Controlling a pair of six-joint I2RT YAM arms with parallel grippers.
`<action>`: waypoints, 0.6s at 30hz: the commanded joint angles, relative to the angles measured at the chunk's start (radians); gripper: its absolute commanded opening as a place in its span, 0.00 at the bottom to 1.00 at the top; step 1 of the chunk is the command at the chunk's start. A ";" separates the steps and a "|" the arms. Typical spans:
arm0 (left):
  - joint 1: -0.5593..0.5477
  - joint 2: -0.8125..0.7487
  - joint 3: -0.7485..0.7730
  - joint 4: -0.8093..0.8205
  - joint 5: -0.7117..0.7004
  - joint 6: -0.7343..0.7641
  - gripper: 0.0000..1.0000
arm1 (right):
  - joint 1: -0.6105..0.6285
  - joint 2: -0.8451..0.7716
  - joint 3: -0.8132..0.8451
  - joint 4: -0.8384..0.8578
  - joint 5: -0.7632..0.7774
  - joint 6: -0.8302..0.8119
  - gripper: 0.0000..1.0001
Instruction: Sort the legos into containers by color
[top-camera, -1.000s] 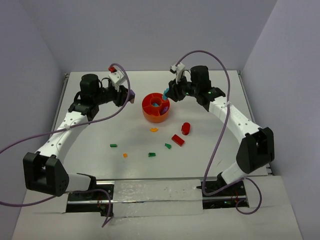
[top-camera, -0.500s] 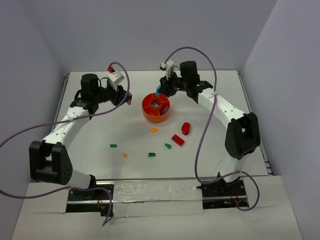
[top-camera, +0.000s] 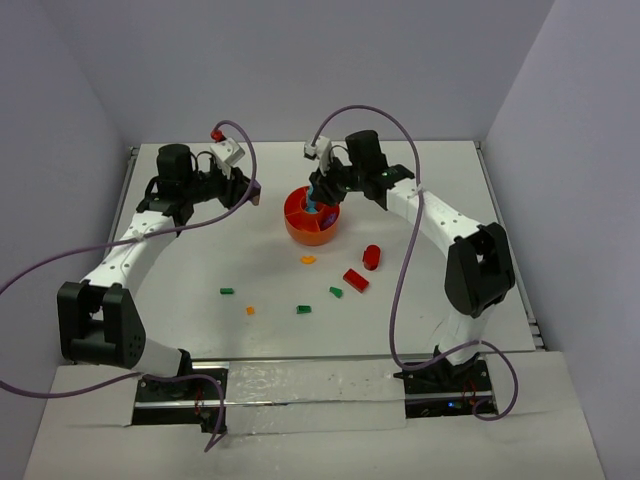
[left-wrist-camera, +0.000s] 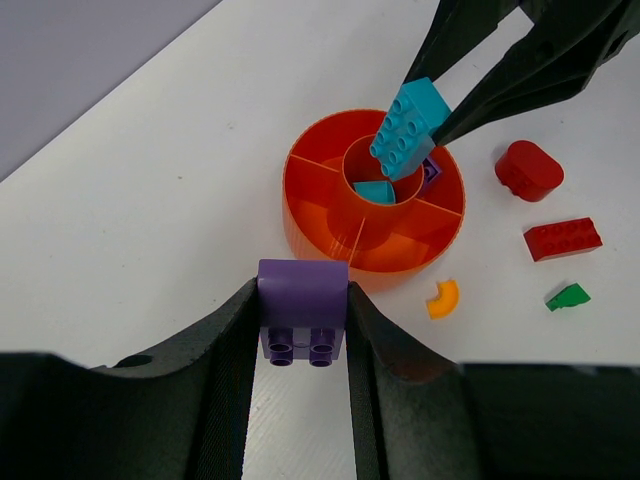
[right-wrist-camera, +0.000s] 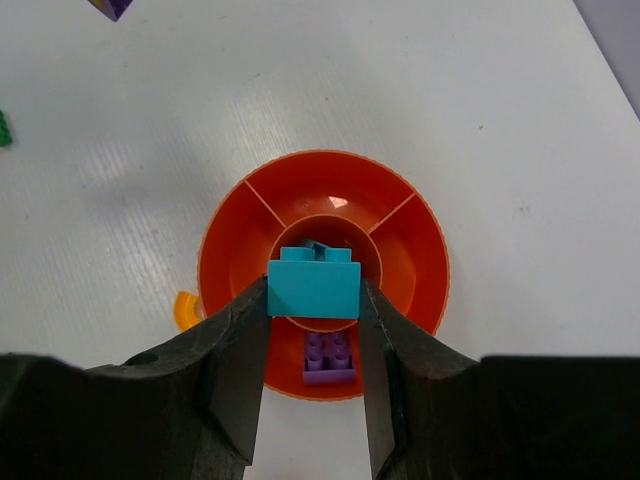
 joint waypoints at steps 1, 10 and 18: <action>0.006 0.002 0.048 0.000 0.033 0.015 0.00 | 0.005 0.028 0.060 -0.025 0.005 -0.047 0.00; 0.006 0.016 0.071 -0.004 0.032 0.009 0.00 | 0.008 0.082 0.123 -0.094 0.018 -0.088 0.24; 0.006 0.021 0.087 -0.011 0.068 0.012 0.00 | 0.012 0.066 0.144 -0.101 0.006 -0.079 0.77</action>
